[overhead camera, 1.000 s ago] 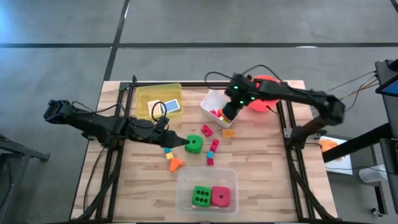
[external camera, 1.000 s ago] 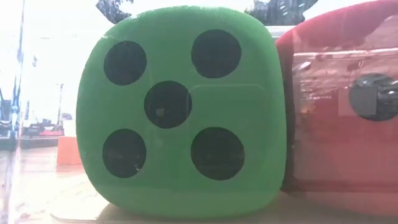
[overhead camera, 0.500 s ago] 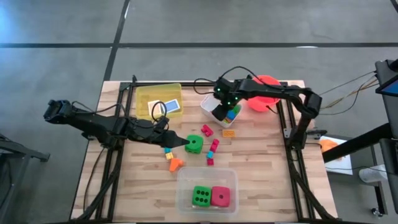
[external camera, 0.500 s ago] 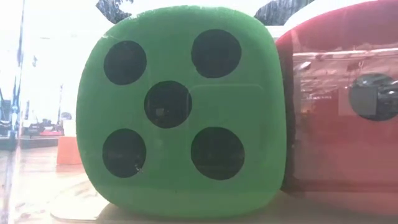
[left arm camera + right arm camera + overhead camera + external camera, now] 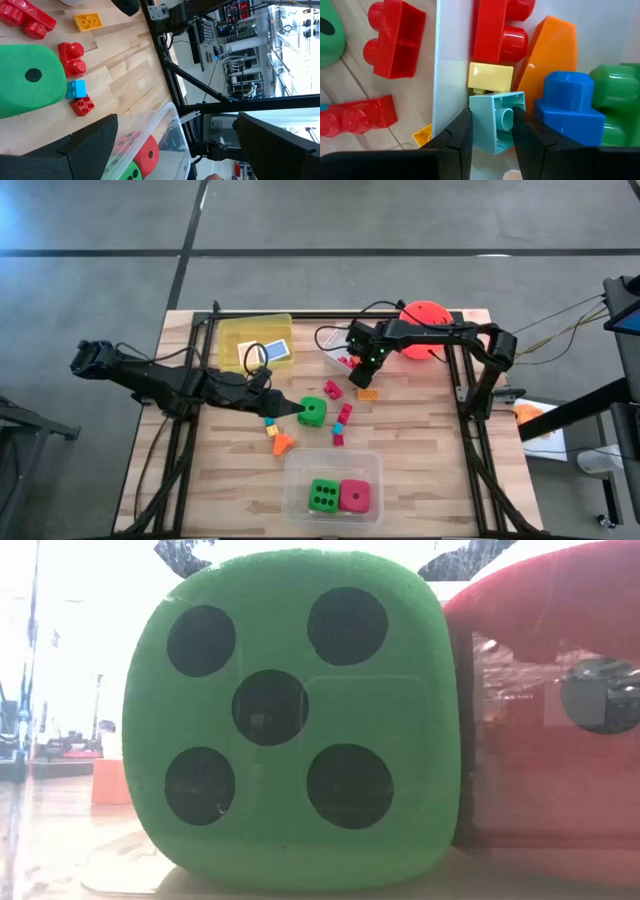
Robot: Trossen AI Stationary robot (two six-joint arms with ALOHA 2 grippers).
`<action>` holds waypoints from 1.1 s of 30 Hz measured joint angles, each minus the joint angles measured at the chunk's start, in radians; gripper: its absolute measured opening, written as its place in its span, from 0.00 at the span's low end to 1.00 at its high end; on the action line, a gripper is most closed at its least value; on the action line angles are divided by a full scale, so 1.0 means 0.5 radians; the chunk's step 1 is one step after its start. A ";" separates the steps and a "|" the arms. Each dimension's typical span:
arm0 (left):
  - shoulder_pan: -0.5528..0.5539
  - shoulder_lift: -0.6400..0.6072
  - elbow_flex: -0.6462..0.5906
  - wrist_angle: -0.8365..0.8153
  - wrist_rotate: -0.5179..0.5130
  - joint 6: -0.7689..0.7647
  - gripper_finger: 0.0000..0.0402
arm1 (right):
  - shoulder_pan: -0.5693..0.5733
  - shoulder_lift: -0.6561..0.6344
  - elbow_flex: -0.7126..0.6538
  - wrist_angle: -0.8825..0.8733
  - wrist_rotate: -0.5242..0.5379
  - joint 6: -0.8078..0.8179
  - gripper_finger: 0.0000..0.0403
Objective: Pick & Place Toys
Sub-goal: Put the light blue game piece into the white bin
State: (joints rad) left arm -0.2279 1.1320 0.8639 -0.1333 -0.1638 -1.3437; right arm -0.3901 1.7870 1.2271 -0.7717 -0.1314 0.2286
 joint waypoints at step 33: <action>0.001 0.000 0.000 -0.001 0.000 0.000 0.98 | 0.003 -0.009 0.020 0.006 0.008 0.061 0.72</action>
State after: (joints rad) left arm -0.2276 1.1320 0.8639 -0.1336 -0.1638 -1.3437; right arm -0.3885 1.7824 1.2373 -0.7686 -0.1272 0.2591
